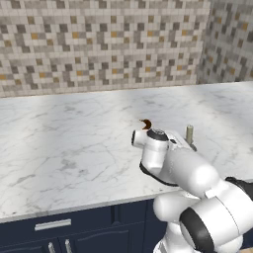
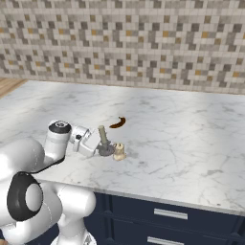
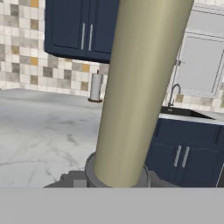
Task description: Pick the candle and candle from the dining table and place them in the open cabinet. Close the cabinet after placing the objects.
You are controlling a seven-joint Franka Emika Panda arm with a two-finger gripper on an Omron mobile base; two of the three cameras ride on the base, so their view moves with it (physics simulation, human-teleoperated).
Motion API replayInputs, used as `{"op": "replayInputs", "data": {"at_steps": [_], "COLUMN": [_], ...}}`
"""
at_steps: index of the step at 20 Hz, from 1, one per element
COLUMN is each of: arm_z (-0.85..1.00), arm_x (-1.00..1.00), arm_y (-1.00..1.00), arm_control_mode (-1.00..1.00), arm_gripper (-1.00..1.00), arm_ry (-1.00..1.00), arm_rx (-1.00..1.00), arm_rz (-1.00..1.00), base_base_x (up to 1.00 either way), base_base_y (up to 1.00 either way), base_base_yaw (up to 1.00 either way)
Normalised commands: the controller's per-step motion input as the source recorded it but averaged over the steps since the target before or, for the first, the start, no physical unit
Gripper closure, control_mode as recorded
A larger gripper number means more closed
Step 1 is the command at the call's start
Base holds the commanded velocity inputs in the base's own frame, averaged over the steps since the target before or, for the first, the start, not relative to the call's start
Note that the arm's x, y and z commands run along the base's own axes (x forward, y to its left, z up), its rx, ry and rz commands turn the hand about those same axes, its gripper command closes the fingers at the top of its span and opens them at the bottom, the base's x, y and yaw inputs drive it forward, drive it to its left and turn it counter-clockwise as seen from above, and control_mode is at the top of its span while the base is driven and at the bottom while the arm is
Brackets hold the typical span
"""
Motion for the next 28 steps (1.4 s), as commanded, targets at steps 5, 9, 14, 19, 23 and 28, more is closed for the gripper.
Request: {"op": "replayInputs", "data": {"at_steps": [5,9,14,19,23,28], "arm_z": [0.48,0.51,0.49,0.01,0.00,-0.06], "arm_x": [-0.16,-0.10,-0.15,0.00,-0.01,0.00], "arm_y": [0.07,0.17,0.13,0.06,0.22,0.12], "arm_control_mode": [-1.00,-1.00,-1.00,-1.00,-1.00,1.00], "arm_gripper": [1.00,1.00,1.00,1.00,1.00,1.00], "arm_ry": [0.06,0.11,0.13,0.03,0.00,0.02], "arm_rx": [-0.06,-0.04,0.00,0.00,0.00,0.00], "arm_rz": [0.00,0.00,0.00,0.00,0.01,0.02], "base_base_x": [0.00,0.00,0.00,0.00,0.00,-0.12], "base_base_y": [0.00,0.00,0.00,0.00,0.00,0.19], "base_base_yaw": [0.00,0.00,0.00,0.00,0.00,0.11]}}
